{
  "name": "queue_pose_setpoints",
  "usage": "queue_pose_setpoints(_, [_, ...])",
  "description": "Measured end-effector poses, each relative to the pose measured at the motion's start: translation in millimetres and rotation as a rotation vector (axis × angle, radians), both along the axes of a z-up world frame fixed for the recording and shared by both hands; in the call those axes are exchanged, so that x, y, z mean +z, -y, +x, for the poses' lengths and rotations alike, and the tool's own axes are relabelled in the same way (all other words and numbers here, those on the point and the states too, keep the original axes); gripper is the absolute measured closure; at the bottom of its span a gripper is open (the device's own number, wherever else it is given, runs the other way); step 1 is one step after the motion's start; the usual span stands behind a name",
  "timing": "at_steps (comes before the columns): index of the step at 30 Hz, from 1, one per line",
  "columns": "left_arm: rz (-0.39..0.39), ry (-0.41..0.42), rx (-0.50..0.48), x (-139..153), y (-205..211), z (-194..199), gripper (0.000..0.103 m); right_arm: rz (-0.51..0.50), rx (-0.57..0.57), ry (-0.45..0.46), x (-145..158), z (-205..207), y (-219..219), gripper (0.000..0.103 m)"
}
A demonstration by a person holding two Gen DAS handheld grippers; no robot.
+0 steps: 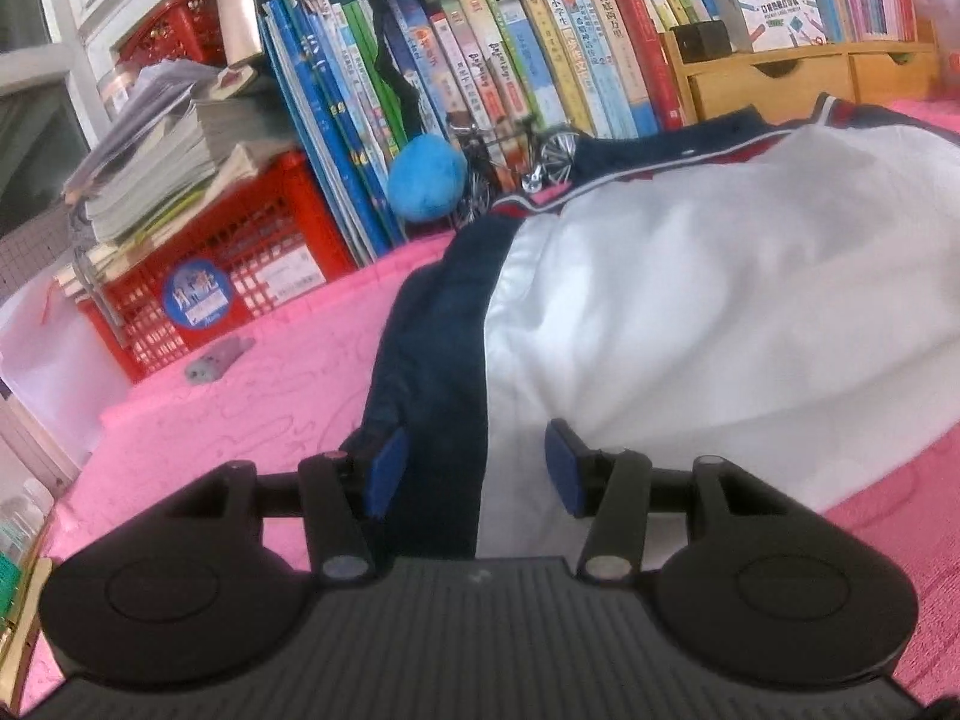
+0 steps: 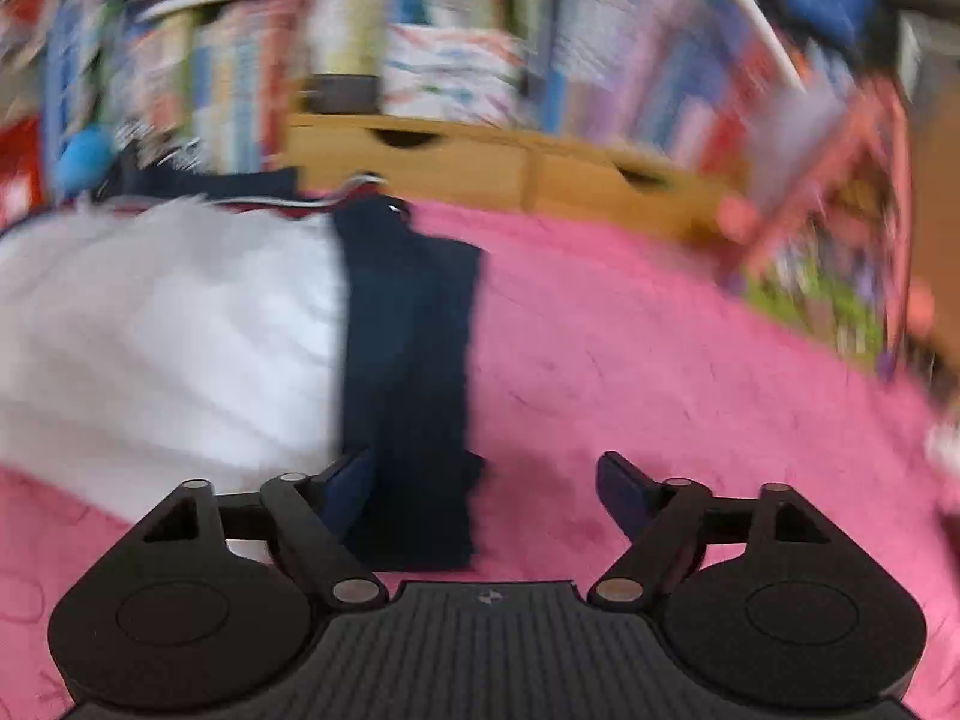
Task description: Fold clothes
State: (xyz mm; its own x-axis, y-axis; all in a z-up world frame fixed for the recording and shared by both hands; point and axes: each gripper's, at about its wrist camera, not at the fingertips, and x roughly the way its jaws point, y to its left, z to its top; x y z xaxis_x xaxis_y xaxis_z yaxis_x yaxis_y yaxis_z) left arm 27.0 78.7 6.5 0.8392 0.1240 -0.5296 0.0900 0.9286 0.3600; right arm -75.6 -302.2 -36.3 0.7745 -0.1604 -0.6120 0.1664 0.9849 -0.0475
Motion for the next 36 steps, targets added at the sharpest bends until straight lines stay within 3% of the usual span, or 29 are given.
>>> queue_pose_setpoints(2, [-0.033, -0.005, 0.007, 1, -6, 1, 0.051, 0.085, -0.009, -0.008, -1, 1, 15, 0.014])
queue_pose_setpoints(6, [-0.076, 0.015, 0.156, 5, -26, 3, 0.050, 0.048, -0.009, -0.009, -2, -1, 10, 0.013])
queue_pose_setpoints(7, [-0.103, 0.014, 0.204, 7, -34, 4, 0.046, 0.058, -0.009, -0.010, -2, -1, 11, 0.013])
queue_pose_setpoints(9, [-0.249, -0.019, 0.233, 9, -59, 7, 0.035, 0.071, -0.009, -0.009, -2, -1, 12, 0.011])
queue_pose_setpoints(11, [-0.325, -0.034, 0.245, 7, -74, 6, 0.032, 0.034, -0.007, 0.016, 3, -4, -1, 0.010])
queue_pose_setpoints(12, [-0.333, -0.029, 0.244, 9, -75, 3, 0.036, 0.015, -0.006, 0.029, 6, -6, -7, 0.010])
queue_pose_setpoints(13, [-0.327, -0.014, 0.235, 12, -72, -3, 0.047, -0.004, -0.004, 0.042, 8, -7, -13, 0.008])
queue_pose_setpoints(14, [-0.317, 0.004, 0.209, 18, -66, -12, 0.051, -0.023, -0.003, 0.055, 11, -9, -19, 0.008])
queue_pose_setpoints(18, [-0.293, 0.043, 0.070, 34, -34, -33, 0.051, -0.098, 0.001, 0.106, 20, -16, -43, 0.012])
queue_pose_setpoints(21, [-0.273, 0.018, -0.022, 29, 4, -34, 0.051, -0.147, 0.015, 0.145, 28, -21, -63, 0.013])
queue_pose_setpoints(24, [-0.252, -0.006, -0.107, 23, 42, -34, 0.050, -0.100, 0.148, 0.195, 36, -27, -104, 0.014])
queue_pose_setpoints(27, [-0.197, -0.047, -0.152, 10, 70, -29, 0.048, 0.022, 0.296, 0.157, 34, -18, -134, 0.021])
queue_pose_setpoints(30, [-0.175, -0.052, -0.141, -1, 70, -26, 0.043, 0.001, 0.360, 0.098, 21, -10, -160, 0.028])
queue_pose_setpoints(31, [-0.188, -0.049, -0.133, -3, 68, -26, 0.039, -0.009, 0.355, 0.066, 14, -7, -163, 0.028])
queue_pose_setpoints(36, [-0.186, -0.041, -0.117, -3, 67, -26, 0.036, -0.054, 0.271, 0.009, 3, 2, -165, 0.019])
